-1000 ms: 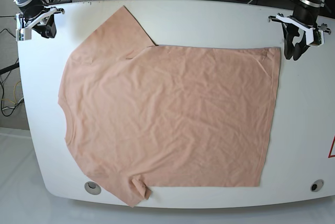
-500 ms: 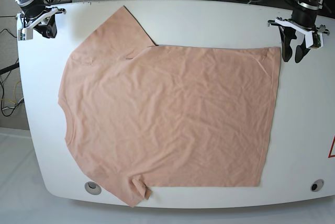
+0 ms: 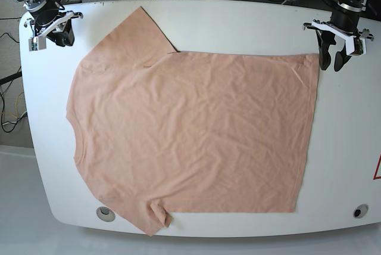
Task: Fold the T-shirt properly
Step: 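Position open grippers over the sleeve corner and the shoulder corner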
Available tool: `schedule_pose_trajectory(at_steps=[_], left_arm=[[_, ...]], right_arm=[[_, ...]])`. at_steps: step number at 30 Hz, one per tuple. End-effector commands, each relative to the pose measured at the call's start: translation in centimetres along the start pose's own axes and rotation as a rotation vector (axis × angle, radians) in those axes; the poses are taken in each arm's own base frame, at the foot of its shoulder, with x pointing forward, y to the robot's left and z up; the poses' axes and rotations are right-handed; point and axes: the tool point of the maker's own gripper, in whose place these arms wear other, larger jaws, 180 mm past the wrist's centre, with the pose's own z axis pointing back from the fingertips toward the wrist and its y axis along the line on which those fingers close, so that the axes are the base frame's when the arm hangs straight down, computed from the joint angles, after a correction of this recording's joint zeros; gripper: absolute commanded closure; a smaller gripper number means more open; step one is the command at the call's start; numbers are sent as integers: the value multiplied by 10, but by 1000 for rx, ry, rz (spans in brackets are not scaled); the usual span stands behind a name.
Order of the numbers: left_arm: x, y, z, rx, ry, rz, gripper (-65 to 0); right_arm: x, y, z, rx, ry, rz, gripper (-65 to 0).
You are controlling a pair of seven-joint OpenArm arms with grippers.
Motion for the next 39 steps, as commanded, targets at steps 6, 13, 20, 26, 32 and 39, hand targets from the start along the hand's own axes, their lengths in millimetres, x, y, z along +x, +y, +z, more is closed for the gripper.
schedule_pose_trajectory(at_steps=[6, 13, 20, 26, 32, 39], left_arm=[[12, 3, 3, 2, -37, -2, -189], [17, 8, 3, 27, -54, 3, -247], [10, 3, -4, 21, -22, 65, -232], [7, 1, -8, 14, -2, 86, -217], [9, 3, -7, 4, -17, 126, -214], [7, 6, -8, 6, -16, 140, -210]], right_arm=[[8, 5, -4, 27, -15, 13, -242], [18, -4, 0, 2, -44, 12, -180], [16, -7, 2, -9, -50, 14, -127], [18, -9, 5, -16, -67, 13, -144], [18, -10, 2, -21, -49, 9, -155], [8, -11, -2, -18, -22, -12, -164]])
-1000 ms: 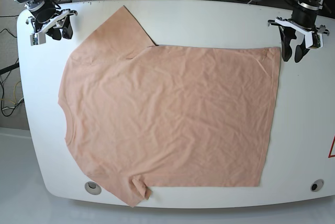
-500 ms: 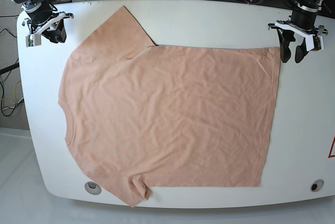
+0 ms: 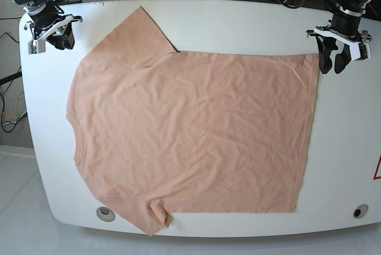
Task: Fold the T-shirt properly
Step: 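Position open grippers over the sleeve corner and the shoulder corner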
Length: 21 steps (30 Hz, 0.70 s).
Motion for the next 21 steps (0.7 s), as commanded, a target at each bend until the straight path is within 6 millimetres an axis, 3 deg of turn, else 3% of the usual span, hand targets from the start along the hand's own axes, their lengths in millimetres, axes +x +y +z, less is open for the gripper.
schedule_pose_trajectory(at_steps=[1, 9, 21], left_arm=[[9, 0, 1, -10, -33, -4, -209], [10, 4, 0, -13, -23, -13, -217], [4, 5, -1, 1, -1, -31, -228]], right_arm=[[3, -3, 1, 2, -8, 3, -166], [-3, -3, -7, 14, 3, -25, -191], [2, 10, -9, 39, 3, 23, -186]])
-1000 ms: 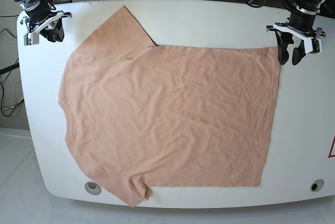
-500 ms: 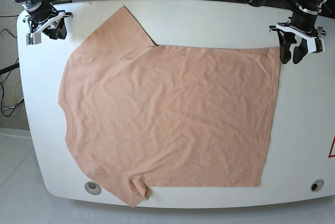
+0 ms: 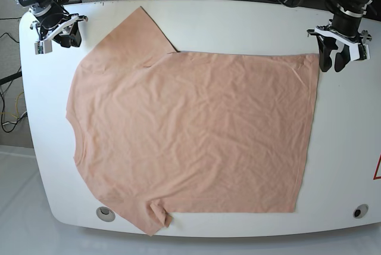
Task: Fold the T-shirt properly
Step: 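Position open grippers over the sleeve corner and the shoulder corner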
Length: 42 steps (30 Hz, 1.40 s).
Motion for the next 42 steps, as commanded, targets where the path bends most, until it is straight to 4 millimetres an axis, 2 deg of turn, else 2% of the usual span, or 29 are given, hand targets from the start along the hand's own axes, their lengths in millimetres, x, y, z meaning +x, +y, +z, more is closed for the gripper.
schedule_pose_trajectory(at_steps=[1, 10, 20, 26, 42], left_arm=[[9, -2, 2, -11, -27, -10, -228], [2, -2, 3, -15, 3, 0, -226], [-7, 1, 1, -14, 45, 74, -228], [1, 5, 1, -20, 28, 141, -229], [-4, 1, 0, -24, 56, 123, -231]], right_arm=[[12, -1, 3, 1, -37, 19, -203], [9, 1, 2, -7, -39, 3, -267], [5, 3, 1, -8, -27, 4, -263], [6, 0, -1, -6, -27, 1, -260], [-3, 13, -9, 35, 7, 9, -261]])
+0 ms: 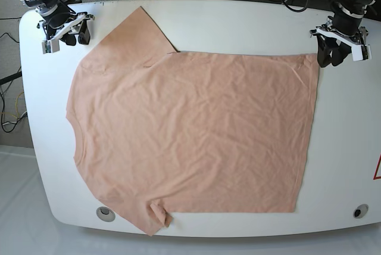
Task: Fold the T-shirt properly
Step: 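Position open grippers over the sleeve corner and the shoulder corner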
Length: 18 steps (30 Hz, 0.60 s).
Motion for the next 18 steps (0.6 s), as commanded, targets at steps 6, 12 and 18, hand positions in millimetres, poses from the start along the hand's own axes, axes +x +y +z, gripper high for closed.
schedule_pose_trajectory(at_steps=[6, 12, 18], left_arm=[[18, 0, 1, -8, -65, -10, -228], [14, 3, 1, 0, -47, -2, -227], [15, 5, 2, 3, -45, 11, -228]], right_arm=[[4, 7, -3, 28, -10, 7, -263], [-3, 11, -7, 37, 7, -2, -260], [-4, 10, -8, 36, 11, -5, -259]])
